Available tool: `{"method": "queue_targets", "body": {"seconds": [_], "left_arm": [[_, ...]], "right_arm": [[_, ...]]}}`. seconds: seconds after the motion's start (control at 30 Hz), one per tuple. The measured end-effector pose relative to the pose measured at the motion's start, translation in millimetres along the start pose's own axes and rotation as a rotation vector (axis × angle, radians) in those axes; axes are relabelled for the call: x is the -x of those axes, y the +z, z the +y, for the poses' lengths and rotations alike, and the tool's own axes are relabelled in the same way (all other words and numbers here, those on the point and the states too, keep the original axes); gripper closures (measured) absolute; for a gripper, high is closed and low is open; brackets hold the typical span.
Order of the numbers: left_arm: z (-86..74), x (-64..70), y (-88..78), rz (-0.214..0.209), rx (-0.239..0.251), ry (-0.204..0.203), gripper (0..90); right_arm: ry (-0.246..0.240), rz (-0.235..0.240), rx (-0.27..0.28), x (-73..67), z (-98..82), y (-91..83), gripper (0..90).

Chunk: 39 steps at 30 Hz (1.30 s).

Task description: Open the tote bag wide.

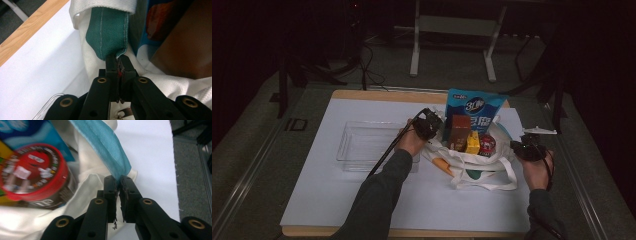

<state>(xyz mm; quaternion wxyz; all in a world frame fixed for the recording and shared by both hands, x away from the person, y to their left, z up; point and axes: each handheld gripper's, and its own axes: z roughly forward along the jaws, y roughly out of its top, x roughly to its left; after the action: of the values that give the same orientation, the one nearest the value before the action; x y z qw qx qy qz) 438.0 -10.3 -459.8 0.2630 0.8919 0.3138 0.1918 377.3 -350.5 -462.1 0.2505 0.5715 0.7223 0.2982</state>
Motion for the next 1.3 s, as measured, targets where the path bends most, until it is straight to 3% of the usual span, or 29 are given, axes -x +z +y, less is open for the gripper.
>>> {"method": "queue_targets", "body": {"seconds": [0.07, 0.2, 0.3, 0.37, 0.5, 0.53, 0.57, 0.6, 0.63, 0.73, 0.77, 0.9, 1.13, 1.17, 1.3], "left_arm": [[0.1, 0.0, -0.4, -0.002, 0.003, 0.000, 88.0], [-0.1, -0.1, -1.2, -0.011, 0.005, 0.000, 87.8], [-1.2, -1.2, -1.9, -0.022, 0.012, -0.006, 87.6], [-2.0, -1.7, -2.2, -0.026, 0.018, -0.009, 87.4], [-2.3, -2.4, -3.8, -0.037, 0.028, -0.019, 86.9], [-2.6, -1.9, -4.2, -0.037, 0.029, -0.018, 86.9], [-2.7, -2.0, -5.4, -0.038, 0.032, -0.015, 86.8], [-2.7, -2.0, -5.4, -0.038, 0.032, -0.015, 86.7], [-3.3, -1.8, -6.3, -0.042, 0.037, -0.017, 86.6], [-4.3, -0.6, -7.0, -0.042, 0.040, -0.014, 86.4], [-5.4, 0.1, -8.3, -0.043, 0.046, -0.016, 86.0], [-7.8, -1.4, -13.6, -0.060, 0.070, -0.023, 84.6], [-9.8, -7.1, -25.1, -0.120, 0.117, -0.036, 77.5], [-10.4, -7.8, -29.7, -0.137, 0.126, -0.029, 72.2], [-11.3, -8.6, -36.8, -0.147, 0.133, -0.031, 65.6]], "right_arm": [[-0.003, 0.004, 0.015, -0.2, 1.1, -4.9, 81.6], [-0.026, 0.031, 0.081, -4.4, 2.8, -30.9, 77.8], [-0.043, 0.042, 0.095, -9.4, 0.8, -38.0, 76.2], [-0.055, 0.048, 0.105, -16.4, -2.6, -43.1, 75.3], [-0.089, 0.152, 0.146, -48.1, -16.5, -50.1, 74.3], [-0.089, 0.152, 0.146, -48.1, -16.5, -50.1, 74.3], [-0.121, 0.212, 0.137, -65.4, -23.8, -48.3, 74.8], [-0.121, 0.212, 0.137, -65.4, -23.8, -48.3, 74.8], [-0.148, 0.241, 0.115, -79.6, -29.7, -42.3, 75.3], [-0.171, 0.239, 0.087, -89.2, -34.3, -32.3, 75.9], [-0.180, 0.233, 0.048, -93.7, -38.4, -19.3, 76.0], [-0.184, 0.241, 0.009, -95.5, -46.7, 1.7, 75.6], [-0.183, 0.245, -0.023, -98.1, -56.7, 17.0, 75.6], [-0.174, 0.255, -0.018, -97.3, -61.4, 21.5, 75.5], [-0.161, 0.258, 0.023, -96.8, -69.3, 22.5, 75.1]]}}
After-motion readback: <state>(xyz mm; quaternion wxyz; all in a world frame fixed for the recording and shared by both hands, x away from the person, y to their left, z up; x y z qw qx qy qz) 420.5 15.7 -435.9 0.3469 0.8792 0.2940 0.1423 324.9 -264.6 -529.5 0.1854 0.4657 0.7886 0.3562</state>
